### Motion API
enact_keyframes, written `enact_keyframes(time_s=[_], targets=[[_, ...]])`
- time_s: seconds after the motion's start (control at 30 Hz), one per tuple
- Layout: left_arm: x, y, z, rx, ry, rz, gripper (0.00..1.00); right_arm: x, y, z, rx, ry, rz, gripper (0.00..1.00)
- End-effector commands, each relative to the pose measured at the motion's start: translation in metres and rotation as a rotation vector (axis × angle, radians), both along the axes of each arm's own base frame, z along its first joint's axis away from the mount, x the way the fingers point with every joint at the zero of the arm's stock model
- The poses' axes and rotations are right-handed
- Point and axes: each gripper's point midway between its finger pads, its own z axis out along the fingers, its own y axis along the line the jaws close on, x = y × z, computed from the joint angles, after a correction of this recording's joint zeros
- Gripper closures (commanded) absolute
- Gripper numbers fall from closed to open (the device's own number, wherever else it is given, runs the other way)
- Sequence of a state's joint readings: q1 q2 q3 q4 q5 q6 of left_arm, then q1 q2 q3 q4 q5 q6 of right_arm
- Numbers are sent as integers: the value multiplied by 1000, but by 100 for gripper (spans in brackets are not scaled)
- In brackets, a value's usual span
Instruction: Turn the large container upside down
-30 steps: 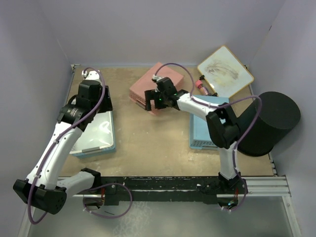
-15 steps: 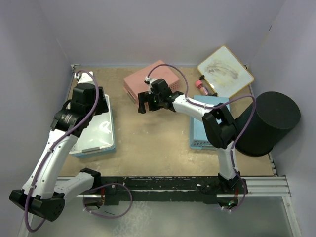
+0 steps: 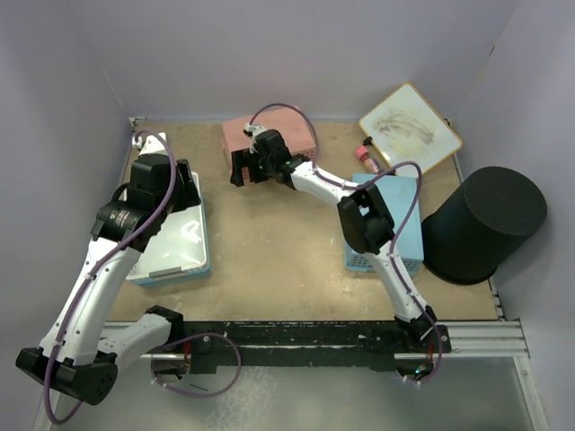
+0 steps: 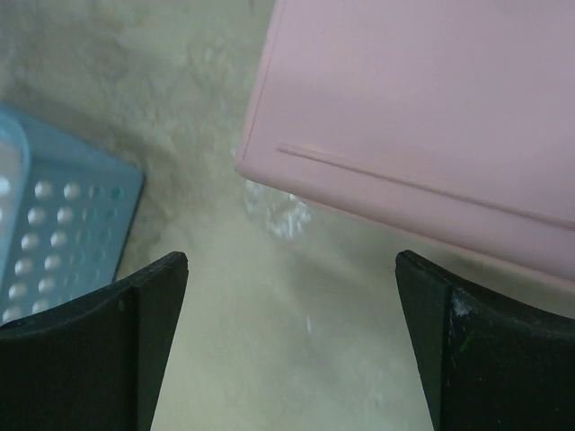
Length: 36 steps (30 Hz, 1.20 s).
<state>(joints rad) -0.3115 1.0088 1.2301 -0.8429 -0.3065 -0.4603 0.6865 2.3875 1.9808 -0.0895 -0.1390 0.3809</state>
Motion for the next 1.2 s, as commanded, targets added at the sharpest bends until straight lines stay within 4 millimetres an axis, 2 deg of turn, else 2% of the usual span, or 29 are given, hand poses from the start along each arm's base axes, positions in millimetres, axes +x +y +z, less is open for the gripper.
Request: enact_keyframes(time_s=[0.0, 0.1, 0.27, 0.37, 0.4, 0.6, 0.7, 0.87, 1.0, 1.17], targets=[[-8, 2, -6, -17, 17, 20, 42, 19, 30, 50, 111, -82, 90, 0], [-13, 7, -22, 12, 74, 32, 42, 2, 25, 61, 147, -77, 121, 0], [-15, 9, -57, 46, 172, 47, 40, -41, -10, 94, 176, -130, 123, 0], [-14, 0, -80, 21, 221, 28, 40, -65, -40, 95, 103, -117, 105, 0], [-13, -3, -87, 8, 233, 18, 40, -73, -51, 101, 92, -118, 89, 0], [-2, -15, -119, -5, 285, -9, 42, -115, -102, 84, 4, -90, 40, 0], [4, -13, -134, 18, 310, 3, 47, -121, -115, 76, -9, -67, -9, 0], [11, -6, -142, 51, 307, 42, 73, -128, -127, 62, -40, -13, -56, 0], [13, 3, -141, 91, 285, 77, 80, -126, -135, 66, -64, -25, -81, 0], [14, 0, -151, 96, 330, 64, 80, -124, -139, 80, -68, -51, -85, 0]])
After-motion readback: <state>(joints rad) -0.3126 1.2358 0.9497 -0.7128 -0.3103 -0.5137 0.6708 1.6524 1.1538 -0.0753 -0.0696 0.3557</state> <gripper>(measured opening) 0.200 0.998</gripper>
